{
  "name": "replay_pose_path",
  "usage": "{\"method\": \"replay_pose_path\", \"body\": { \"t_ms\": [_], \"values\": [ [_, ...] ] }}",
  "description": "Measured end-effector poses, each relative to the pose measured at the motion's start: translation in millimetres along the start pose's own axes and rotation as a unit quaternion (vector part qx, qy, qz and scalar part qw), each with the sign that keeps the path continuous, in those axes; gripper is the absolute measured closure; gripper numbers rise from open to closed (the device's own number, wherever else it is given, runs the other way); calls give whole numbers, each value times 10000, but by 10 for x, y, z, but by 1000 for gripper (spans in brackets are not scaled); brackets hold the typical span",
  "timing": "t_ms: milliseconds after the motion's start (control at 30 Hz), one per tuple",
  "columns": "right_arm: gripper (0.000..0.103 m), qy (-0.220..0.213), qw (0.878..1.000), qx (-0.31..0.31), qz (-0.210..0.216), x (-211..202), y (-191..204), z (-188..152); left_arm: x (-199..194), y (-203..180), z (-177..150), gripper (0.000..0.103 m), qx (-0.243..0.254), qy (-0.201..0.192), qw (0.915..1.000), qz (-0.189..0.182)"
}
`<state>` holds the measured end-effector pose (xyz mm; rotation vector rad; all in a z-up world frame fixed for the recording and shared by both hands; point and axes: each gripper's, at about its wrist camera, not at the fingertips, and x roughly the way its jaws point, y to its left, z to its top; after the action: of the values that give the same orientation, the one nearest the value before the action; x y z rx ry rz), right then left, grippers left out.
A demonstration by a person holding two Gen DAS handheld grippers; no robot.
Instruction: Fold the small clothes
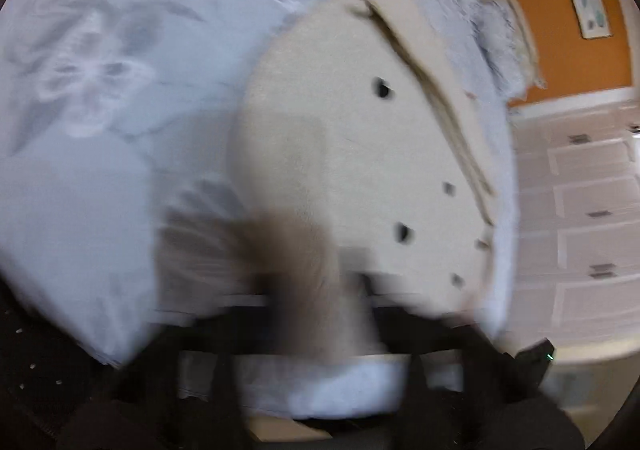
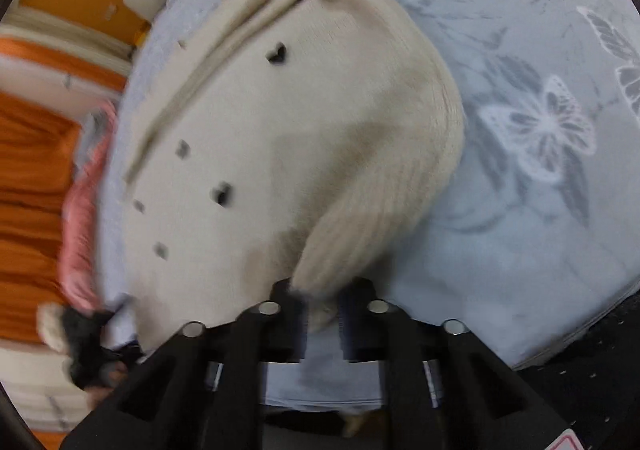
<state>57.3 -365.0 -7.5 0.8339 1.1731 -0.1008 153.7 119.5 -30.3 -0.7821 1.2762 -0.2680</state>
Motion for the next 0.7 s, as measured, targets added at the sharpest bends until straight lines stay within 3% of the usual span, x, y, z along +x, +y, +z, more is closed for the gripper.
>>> {"method": "replay_pose_path", "body": {
  "t_ms": [167,367,467,533,600,700],
  "values": [
    [94,-773,9958,-484,107,-661,280,-117,-504,-304,-59,96,674,-340,9971,-68],
    [96,-933,9919,-858,-129,-1149,228,-525,-1040,-340,-504,97,1072,-304,9937,-147],
    [96,-708,9916,-1034,-320,-1291,61,-877,-1267,-210,-890,97,1272,-43,9919,15],
    [96,-352,9907,-1219,-493,-1395,-47,-1185,-1408,-118,-1177,97,1373,184,9903,130],
    [103,41,9890,-1374,-540,-1476,-125,-1541,-1559,-10,-1506,97,1372,477,9892,212],
    [103,614,9805,-1779,-572,-1678,-149,-1977,-1739,13,-1766,103,1305,709,9885,284]
  ]
}}
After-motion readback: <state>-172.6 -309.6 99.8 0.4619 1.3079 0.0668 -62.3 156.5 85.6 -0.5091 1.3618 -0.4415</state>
